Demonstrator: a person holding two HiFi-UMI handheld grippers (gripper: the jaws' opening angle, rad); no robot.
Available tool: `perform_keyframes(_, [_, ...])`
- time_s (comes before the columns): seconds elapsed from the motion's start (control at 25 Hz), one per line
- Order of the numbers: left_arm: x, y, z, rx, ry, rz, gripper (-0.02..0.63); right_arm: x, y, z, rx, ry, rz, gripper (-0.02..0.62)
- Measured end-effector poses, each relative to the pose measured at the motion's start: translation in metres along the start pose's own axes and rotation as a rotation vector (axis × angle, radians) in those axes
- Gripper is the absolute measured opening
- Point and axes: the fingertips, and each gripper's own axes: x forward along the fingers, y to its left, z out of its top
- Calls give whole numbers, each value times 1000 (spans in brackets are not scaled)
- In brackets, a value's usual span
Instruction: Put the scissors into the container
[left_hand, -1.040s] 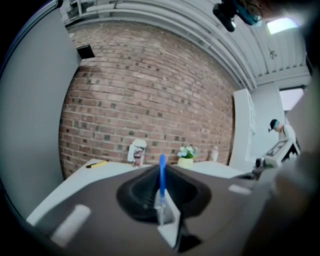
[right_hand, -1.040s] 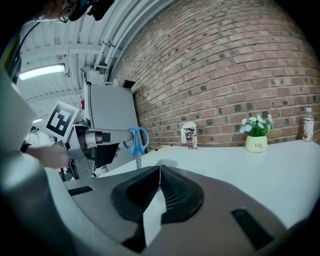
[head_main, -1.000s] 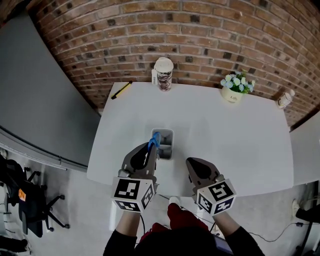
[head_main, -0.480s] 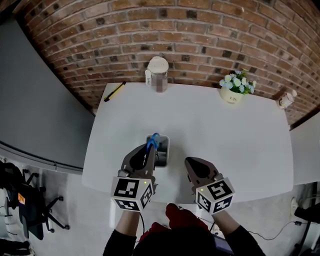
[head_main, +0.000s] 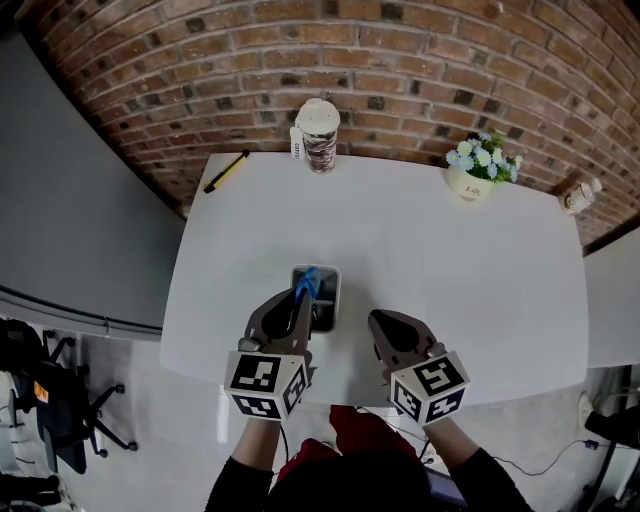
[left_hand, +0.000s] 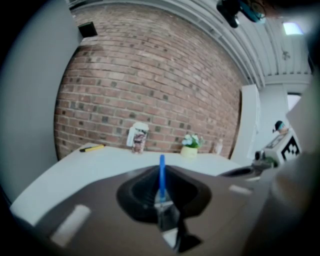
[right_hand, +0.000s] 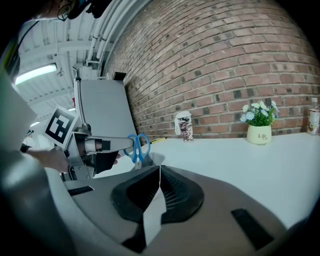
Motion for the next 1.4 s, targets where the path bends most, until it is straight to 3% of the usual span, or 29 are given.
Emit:
perform_keyframes(0.92, [7,18,-19,-56,39,32,29,9,7,-11,-8,36,23,9])
perform_keyframes(1.4, [15,25,-20,-29,50,61,37,4,1,-13,-8,41,17,9])
